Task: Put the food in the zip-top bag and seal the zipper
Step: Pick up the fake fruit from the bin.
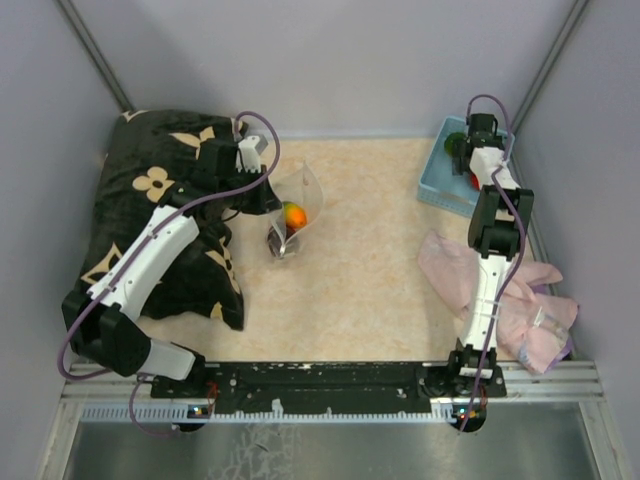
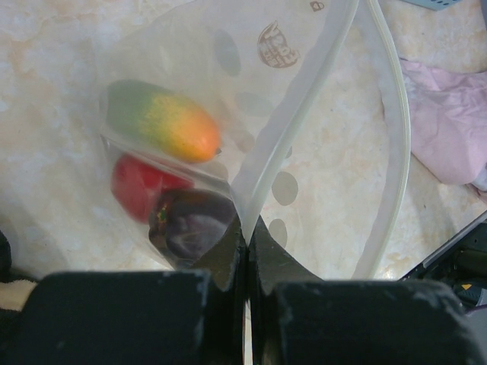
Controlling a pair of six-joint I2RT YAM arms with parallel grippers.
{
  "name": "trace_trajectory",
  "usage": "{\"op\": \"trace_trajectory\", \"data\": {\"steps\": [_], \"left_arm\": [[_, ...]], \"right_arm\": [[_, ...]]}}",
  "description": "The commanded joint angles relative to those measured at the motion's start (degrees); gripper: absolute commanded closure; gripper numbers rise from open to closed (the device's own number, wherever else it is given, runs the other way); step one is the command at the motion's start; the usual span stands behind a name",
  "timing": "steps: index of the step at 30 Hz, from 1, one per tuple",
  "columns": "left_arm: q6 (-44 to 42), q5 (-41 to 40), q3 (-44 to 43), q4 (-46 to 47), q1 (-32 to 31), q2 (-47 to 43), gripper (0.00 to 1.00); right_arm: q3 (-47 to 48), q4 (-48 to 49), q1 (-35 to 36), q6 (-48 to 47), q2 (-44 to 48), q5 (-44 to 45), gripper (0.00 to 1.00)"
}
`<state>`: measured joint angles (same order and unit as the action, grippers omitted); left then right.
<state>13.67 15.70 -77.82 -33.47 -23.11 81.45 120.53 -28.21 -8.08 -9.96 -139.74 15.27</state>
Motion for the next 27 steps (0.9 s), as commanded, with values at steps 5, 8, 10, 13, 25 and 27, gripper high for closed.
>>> {"op": "trace_trajectory", "data": {"steps": [5, 8, 10, 13, 25, 27], "left_arm": [[-0.07, 0.49, 0.15, 0.45, 0.39, -0.06, 1.00], [-0.05, 0.70, 0.19, 0.50, 0.44, -0.22, 1.00], [0.02, 0.67, 0.17, 0.51, 0.43, -0.39, 1.00], [-0.02, 0.51, 0.27, 0.59, 0.39, -0.50, 1.00], [0.04, 1.83, 0.29, 0.68, 0.41, -0.52, 1.00], [0.13, 2.27, 0.42, 0.78, 0.44, -0.49, 1.00]], "right_arm": [[0.54, -2.50, -0.62, 3.08, 1.48, -5.54, 0.21], [-0.30, -2.22, -0.63, 4.01, 2.55, -6.69, 0.23], [-0.78, -1.68, -0.70, 4.63, 2.92, -6.83, 0.25], [-1.09, -0.93, -0.88, 5.52, 2.91, -6.60, 0.29], [-8.60, 3.86, -1.18, 7.42, 9.97, -7.24, 0.52], [-9.70, 3.95, -1.18, 7.93, 11.70, -7.51, 0.53]]}}
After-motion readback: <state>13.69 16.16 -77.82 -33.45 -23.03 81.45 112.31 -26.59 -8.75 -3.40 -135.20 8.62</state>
